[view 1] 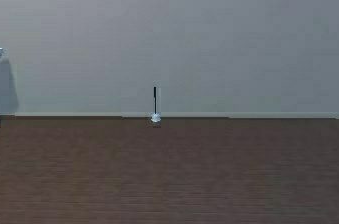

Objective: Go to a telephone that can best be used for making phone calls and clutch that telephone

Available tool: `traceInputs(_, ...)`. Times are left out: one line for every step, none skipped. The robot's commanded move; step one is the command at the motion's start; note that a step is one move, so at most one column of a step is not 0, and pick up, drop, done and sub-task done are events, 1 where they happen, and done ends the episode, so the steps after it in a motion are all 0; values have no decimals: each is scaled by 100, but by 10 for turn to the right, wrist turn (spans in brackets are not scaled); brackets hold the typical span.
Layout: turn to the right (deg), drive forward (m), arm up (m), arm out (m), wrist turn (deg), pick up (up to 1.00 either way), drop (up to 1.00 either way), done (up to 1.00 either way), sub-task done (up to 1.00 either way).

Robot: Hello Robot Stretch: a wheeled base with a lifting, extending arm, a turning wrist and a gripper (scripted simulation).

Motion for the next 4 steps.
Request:
traceInputs(0, 20, 0, 0, 0, 0, 0, 0, 0)
traceInputs(-450, 0, 0, 0, 0, 0, 0, 0, 0)
traceInputs(-390, 0, 0, 0, 0, 0, 0, 0, 0)
traceInputs(0, 15, 0, 0, 0, 0, 0, 0, 0)
